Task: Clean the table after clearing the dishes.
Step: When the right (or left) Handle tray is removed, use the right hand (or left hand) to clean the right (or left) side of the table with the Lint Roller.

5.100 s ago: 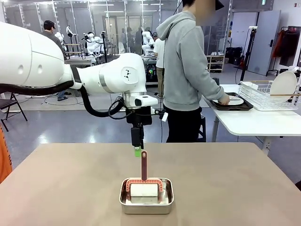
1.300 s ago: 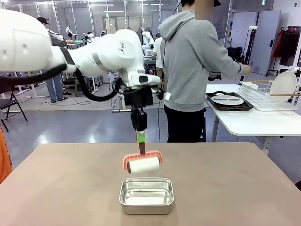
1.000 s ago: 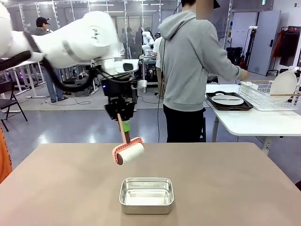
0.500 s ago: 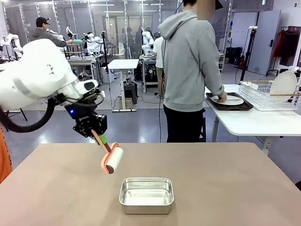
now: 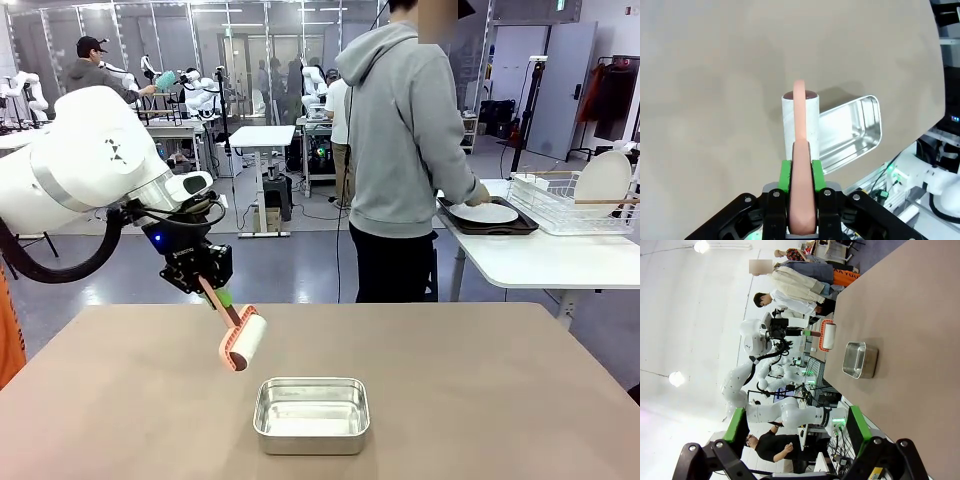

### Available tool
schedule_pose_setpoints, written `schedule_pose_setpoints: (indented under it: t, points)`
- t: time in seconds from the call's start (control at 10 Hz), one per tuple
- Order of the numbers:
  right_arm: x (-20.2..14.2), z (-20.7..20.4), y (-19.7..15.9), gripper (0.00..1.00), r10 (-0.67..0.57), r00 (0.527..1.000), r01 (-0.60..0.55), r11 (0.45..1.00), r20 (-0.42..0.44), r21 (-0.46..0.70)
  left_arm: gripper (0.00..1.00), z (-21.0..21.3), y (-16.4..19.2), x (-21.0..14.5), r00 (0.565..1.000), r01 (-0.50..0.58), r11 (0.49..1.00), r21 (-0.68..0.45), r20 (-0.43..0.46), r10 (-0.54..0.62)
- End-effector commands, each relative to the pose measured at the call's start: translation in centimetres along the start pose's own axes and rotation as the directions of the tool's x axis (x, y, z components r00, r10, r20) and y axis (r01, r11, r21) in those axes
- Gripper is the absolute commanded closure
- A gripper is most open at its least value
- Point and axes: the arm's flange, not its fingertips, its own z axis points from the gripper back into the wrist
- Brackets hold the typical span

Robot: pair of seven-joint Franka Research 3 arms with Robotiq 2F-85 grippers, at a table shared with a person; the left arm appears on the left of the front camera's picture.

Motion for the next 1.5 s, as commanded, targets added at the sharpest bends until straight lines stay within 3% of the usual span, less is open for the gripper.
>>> schedule_pose_setpoints:
  t: [0.0, 0.1, 0.6, 0.8, 1.0, 1.4]
  points:
    - [-0.1, 0.0, 0.4, 0.0, -0.004, 1.0, 0.004, 1.0, -0.001, 0.0, 1.0, 0.6, -0.1, 0.3, 1.0, -0.015, 1.0, -0.007, -0.013, 0.015]
    - [-0.1, 0.0, 0.4, 0.0, -0.004, 1.0, 0.004, 1.0, -0.001, 0.0, 0.8, 0.0, 0.0, 0.0, 1.0, 0.0, 1.0, 0.0, 0.0, 0.0]
    - [-0.1, 0.0, 0.4, 0.0, -0.004, 1.0, 0.004, 1.0, -0.001, 0.0, 0.8, -2.0, 7.7, -0.1, 0.974, -0.143, 0.978, -0.152, 0.154, 0.166]
    - [-0.1, 0.0, 0.4, 0.0, -0.004, 1.0, 0.004, 1.0, -0.001, 0.0, 0.8, -3.2, 10.6, 1.5, 0.975, -0.154, 0.96, -0.233, 0.122, 0.186]
    - [-0.1, 0.0, 0.4, 0.0, -0.004, 1.0, 0.004, 1.0, -0.001, 0.0, 0.8, -4.7, 13.1, 2.6, 0.984, -0.161, 0.947, -0.279, 0.028, 0.176]
    - [-0.1, 0.0, 0.4, 0.0, -0.004, 1.0, 0.004, 1.0, -0.001, 0.0, 0.8, -7.4, 15.8, 3.2, 0.982, -0.17, 0.928, -0.33, 0.02, 0.187]
